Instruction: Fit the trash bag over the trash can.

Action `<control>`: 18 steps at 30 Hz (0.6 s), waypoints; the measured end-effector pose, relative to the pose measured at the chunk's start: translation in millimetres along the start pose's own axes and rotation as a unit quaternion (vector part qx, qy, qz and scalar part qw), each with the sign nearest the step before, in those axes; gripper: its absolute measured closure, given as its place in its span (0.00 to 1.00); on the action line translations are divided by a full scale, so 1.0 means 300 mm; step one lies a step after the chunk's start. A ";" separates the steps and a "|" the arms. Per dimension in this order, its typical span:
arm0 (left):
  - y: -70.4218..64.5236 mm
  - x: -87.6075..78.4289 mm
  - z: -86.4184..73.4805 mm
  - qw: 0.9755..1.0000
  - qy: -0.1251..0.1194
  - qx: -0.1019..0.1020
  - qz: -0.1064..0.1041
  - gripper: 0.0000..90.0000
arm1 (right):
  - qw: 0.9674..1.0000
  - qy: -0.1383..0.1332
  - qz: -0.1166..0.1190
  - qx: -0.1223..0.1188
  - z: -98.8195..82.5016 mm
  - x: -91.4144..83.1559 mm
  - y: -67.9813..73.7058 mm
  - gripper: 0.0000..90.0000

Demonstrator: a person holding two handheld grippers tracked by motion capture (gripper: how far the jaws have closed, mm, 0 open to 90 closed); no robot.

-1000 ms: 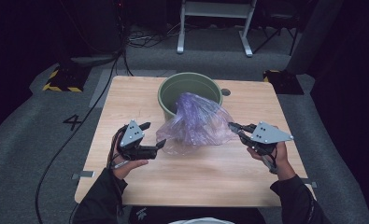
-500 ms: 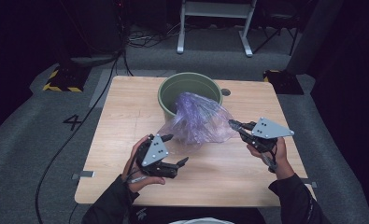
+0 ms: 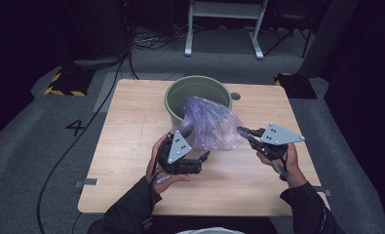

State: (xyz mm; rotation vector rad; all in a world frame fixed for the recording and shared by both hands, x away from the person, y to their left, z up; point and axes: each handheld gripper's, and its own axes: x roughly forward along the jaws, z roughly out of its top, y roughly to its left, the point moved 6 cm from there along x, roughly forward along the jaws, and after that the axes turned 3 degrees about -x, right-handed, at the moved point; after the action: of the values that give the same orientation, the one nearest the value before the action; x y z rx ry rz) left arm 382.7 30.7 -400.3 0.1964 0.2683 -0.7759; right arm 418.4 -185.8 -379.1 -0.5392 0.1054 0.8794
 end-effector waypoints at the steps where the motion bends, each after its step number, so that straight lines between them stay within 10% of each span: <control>1: 0.010 0.003 0.006 1.000 -0.002 -0.007 0.002 0.32 | 1.000 0.000 0.000 -0.001 0.000 0.000 0.001 1.00; 10: 0.116 -0.041 0.044 0.999 -0.006 0.026 0.031 0.80 | 1.000 -0.003 -0.004 0.014 -0.004 -0.017 -0.027 1.00; 18: 0.251 -0.076 0.048 0.999 0.015 0.020 0.047 0.89 | 0.999 -0.002 -0.005 0.044 -0.018 -0.005 -0.074 1.00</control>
State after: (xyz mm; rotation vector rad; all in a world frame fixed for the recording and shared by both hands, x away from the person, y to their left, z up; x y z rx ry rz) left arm 422.9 94.5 -373.9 0.2571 0.2701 -0.6852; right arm 434.8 -200.8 -374.3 -0.4558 0.1361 0.8631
